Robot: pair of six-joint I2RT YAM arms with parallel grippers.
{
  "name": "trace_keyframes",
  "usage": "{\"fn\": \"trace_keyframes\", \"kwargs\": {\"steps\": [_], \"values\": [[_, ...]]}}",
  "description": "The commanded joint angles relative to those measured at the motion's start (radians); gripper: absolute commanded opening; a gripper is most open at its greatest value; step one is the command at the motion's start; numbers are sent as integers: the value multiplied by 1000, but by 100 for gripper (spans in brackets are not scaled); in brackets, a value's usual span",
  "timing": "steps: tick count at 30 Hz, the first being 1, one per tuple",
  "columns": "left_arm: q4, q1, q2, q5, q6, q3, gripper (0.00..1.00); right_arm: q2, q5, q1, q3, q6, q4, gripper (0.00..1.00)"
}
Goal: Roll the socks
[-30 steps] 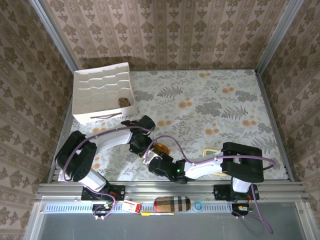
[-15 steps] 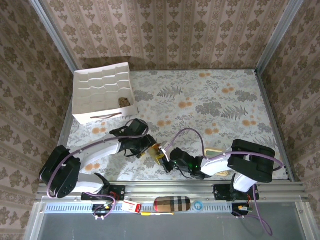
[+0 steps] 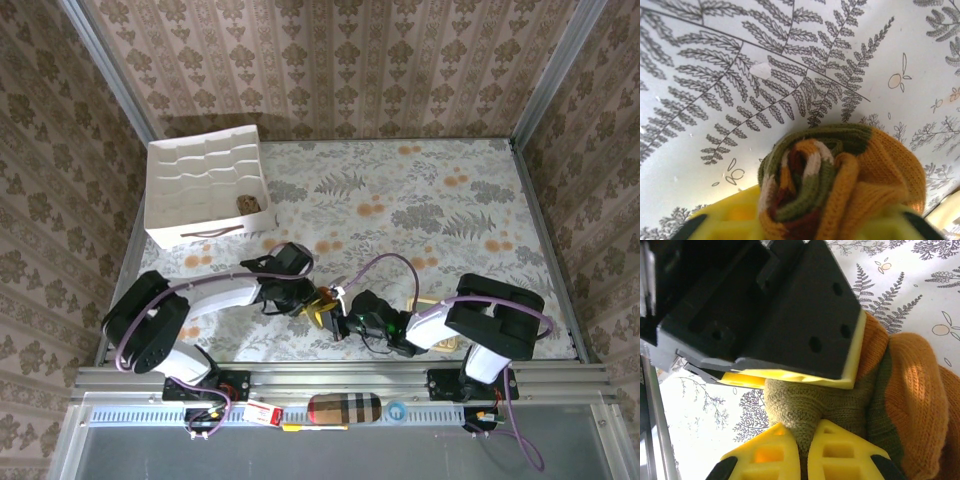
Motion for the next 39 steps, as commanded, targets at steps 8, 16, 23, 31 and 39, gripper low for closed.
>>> {"fn": "trace_keyframes", "kwargs": {"steps": [8, 16, 23, 31, 39], "values": [[-487, -3, 107, -64, -25, 111, 0, -218, 406, 182, 91, -348, -612, 50], [-602, -4, 264, -34, -6, 248, 0, -157, 722, 336, 244, -454, -709, 60], [-600, -5, 311, -21, 12, 297, 0, -27, 745, 350, 362, -509, -708, 61], [-573, -4, 286, -8, 32, 288, 0, 72, 749, 292, 409, -467, -722, 36], [-525, -3, 240, -10, 40, 262, 2, 45, 693, 279, 376, -391, -739, 2]]}}
